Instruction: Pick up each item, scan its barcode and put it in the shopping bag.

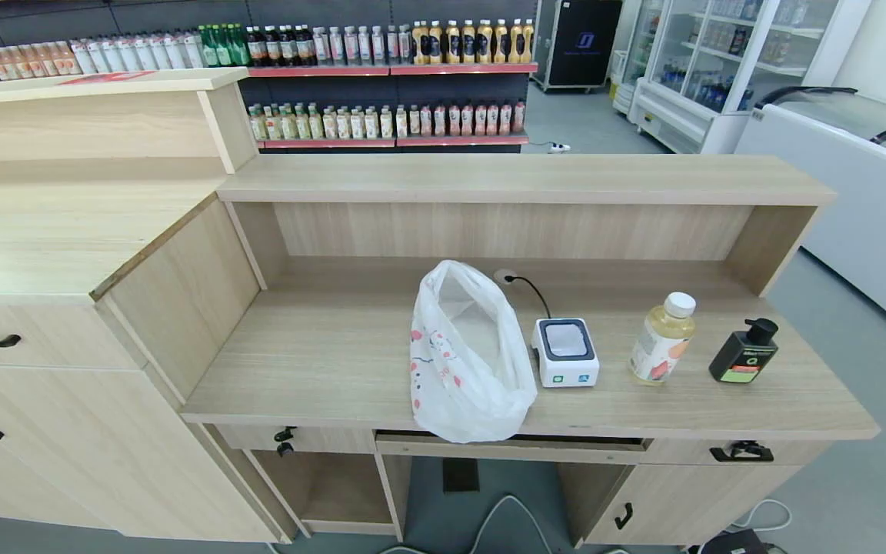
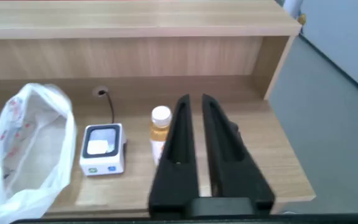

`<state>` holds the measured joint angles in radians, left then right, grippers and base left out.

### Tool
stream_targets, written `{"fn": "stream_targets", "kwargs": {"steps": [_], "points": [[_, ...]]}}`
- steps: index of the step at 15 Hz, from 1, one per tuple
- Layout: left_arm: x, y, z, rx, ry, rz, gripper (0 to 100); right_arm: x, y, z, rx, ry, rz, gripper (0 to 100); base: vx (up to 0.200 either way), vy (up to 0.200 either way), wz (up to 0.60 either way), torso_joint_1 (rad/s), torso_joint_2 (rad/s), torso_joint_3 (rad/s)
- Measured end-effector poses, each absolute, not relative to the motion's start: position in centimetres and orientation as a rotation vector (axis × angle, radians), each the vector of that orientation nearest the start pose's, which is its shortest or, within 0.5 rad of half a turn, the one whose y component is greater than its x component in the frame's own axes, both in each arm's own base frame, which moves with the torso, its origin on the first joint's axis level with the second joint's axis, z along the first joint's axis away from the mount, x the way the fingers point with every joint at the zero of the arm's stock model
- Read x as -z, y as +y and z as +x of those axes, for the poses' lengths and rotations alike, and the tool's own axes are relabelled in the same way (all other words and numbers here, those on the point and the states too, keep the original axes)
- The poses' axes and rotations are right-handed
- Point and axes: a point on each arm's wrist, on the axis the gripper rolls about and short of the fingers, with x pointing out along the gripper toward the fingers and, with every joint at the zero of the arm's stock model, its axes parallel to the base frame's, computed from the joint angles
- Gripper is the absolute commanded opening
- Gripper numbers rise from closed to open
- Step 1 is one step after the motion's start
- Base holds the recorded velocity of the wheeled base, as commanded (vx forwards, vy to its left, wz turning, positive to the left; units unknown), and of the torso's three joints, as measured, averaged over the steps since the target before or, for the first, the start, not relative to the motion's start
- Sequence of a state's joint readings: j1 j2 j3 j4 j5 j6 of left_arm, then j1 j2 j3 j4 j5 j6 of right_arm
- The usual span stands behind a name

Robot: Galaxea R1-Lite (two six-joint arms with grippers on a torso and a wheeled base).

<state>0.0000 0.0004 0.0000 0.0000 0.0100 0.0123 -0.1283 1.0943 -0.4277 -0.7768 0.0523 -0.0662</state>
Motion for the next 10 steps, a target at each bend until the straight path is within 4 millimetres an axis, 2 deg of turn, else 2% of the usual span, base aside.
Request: {"fn": "stream_targets", "kwargs": {"steps": [3, 6, 10], "points": [[-7.5, 0.0, -2.3, -0.01, 0.0, 0.012, 0, -20.4, -2.7, 18.6, 0.091, 0.02, -0.073, 100, 0.0, 0.0, 0.0, 0.0, 0.0, 0.0], [-7.5, 0.0, -2.3, -0.01, 0.0, 0.012, 0, -17.3, -3.1, 20.2, 0.089, 0.132, -0.07, 100, 0.0, 0.0, 0.0, 0.0, 0.0, 0.0], [-7.5, 0.0, -2.3, -0.01, 0.0, 0.012, 0, -15.0, -3.6, 22.4, 0.092, 0.174, -0.093, 100, 0.0, 0.0, 0.0, 0.0, 0.0, 0.0]]}}
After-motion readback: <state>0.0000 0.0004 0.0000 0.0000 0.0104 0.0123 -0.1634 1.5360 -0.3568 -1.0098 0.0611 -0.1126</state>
